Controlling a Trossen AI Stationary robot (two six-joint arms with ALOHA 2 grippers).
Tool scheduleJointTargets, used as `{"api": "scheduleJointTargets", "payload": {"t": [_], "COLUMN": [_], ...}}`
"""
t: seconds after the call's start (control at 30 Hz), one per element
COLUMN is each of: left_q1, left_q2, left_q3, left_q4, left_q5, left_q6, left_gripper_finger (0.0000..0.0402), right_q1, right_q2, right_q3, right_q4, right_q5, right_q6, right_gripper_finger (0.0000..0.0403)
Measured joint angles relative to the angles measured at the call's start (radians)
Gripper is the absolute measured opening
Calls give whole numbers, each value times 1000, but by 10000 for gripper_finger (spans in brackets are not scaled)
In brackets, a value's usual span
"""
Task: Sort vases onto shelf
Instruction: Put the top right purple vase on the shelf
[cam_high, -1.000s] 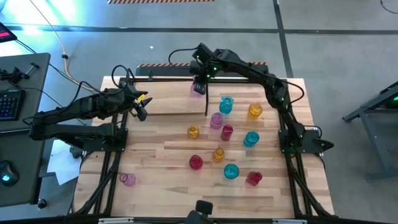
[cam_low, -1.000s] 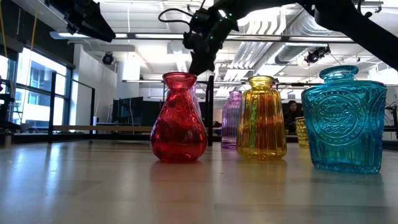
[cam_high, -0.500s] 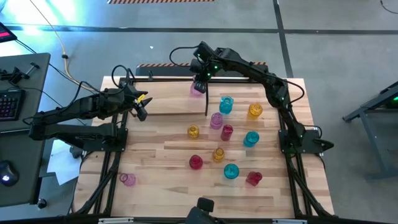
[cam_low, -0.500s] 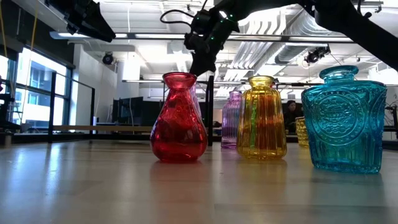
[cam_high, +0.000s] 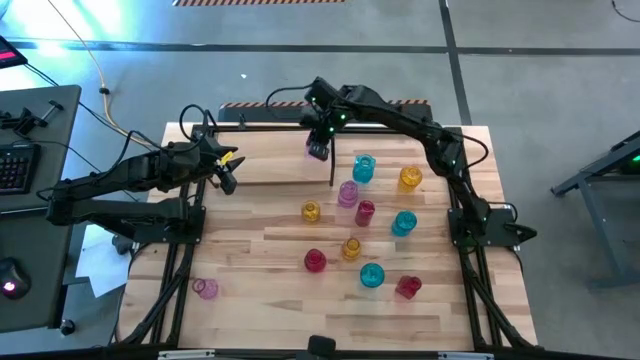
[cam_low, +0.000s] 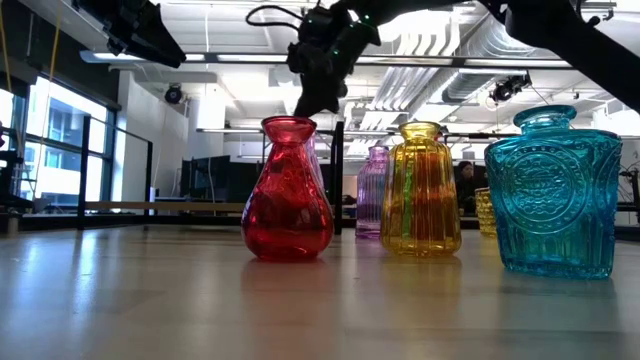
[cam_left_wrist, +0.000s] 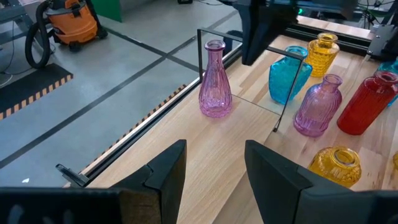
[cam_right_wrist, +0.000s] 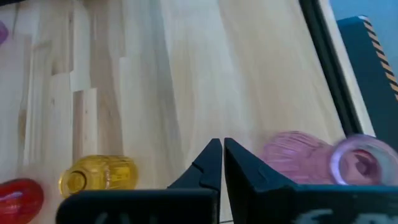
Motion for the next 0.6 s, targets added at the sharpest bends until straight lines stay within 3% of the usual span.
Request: {"api": "scheduleJointTargets", "payload": {"t": [0.2, 0.37, 0.6], "left_q1": [0, 0, 0], "left_q2": [0, 0, 0], "left_q3": [0, 0, 0], "left_q4": [-9, -27, -35], "left_q5": [0, 0, 0], "left_q6": [0, 2, 2], "left_gripper_finger": [157, 157, 157], "right_q1": [40, 50, 48], "right_q2": [2, 8, 7], "right_q3": [-42, -158, -214], "right_q4": [19, 126, 176], "right_q5": [124, 181, 254], "right_q6": [14, 21, 30], "right_gripper_finger": [0, 0, 0]}}
